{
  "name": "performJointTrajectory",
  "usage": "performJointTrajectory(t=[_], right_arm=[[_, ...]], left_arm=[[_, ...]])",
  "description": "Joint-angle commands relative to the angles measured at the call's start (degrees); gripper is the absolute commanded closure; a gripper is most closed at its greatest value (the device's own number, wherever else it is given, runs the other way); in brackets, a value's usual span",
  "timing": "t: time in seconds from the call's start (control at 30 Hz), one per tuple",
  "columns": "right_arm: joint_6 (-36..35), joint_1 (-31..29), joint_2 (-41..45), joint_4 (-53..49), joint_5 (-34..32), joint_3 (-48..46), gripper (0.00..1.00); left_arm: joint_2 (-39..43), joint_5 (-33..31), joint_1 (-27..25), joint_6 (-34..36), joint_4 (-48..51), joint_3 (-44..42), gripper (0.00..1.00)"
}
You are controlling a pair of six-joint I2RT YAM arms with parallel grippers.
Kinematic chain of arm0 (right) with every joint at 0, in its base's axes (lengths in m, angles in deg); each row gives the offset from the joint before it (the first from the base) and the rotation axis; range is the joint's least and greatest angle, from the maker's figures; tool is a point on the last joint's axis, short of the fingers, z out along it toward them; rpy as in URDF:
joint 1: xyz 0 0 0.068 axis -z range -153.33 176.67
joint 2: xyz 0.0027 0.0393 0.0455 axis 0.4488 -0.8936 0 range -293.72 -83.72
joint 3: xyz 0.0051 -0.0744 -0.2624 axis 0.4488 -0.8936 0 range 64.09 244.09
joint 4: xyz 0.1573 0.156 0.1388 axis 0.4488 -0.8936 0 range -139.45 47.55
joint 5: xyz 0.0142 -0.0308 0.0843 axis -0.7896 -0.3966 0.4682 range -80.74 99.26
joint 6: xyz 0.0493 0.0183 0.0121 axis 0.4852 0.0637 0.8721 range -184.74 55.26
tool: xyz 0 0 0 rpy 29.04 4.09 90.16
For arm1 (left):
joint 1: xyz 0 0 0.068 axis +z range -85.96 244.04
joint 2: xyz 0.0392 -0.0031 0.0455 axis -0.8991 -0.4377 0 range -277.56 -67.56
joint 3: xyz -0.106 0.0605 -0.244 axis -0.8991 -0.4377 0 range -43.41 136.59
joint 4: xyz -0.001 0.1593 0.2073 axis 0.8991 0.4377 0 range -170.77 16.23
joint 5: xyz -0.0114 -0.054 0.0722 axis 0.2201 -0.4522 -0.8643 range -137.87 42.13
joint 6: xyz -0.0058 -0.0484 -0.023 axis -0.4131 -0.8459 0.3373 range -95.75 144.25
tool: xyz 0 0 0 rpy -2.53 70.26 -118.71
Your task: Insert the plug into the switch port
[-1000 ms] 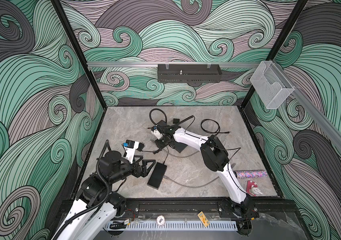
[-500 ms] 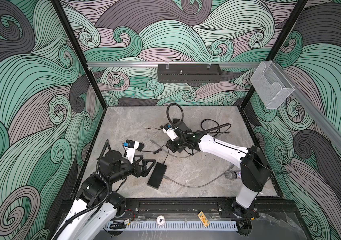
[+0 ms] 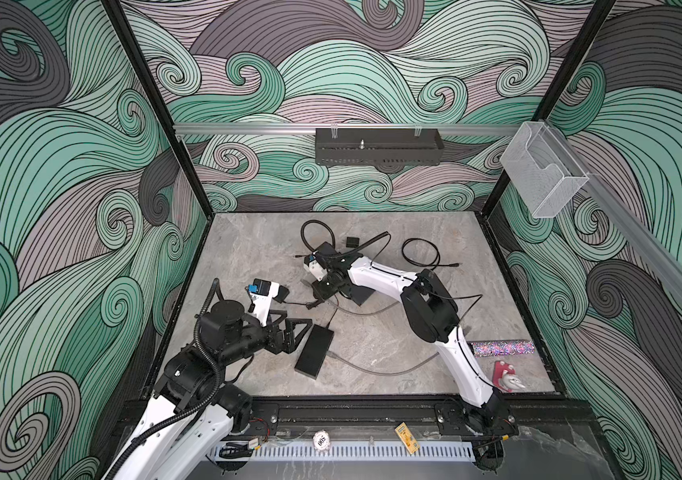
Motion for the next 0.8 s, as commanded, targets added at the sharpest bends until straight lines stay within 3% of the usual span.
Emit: performJointTrajectory(t=[0.0, 0.13, 0.47, 0.77], right_arm=[[-0.7, 0.1, -1.0, -3.1, -0.4, 1.2, 0.71], [-0.6, 0.1, -0.7, -3.0, -0.3, 0.3, 0.86], [-1.6, 0.1, 10.3, -2.3, -1.0, -6.5, 0.94], [0.0, 0.2, 40.2, 7.4, -0.9, -37.5, 0.94]], left_arm=[[-0.5, 1.2, -0.3, 0.9, -0.4, 1.0, 0.05], [-0.3, 1.3, -0.3, 1.0, -0.5, 0.9, 0.05], [-0.2, 0.9, -0.3, 0.9, -0.3, 0.9, 0.05], [0.5, 1.0, -0.4, -1.1, -0.5, 0.6, 0.07]])
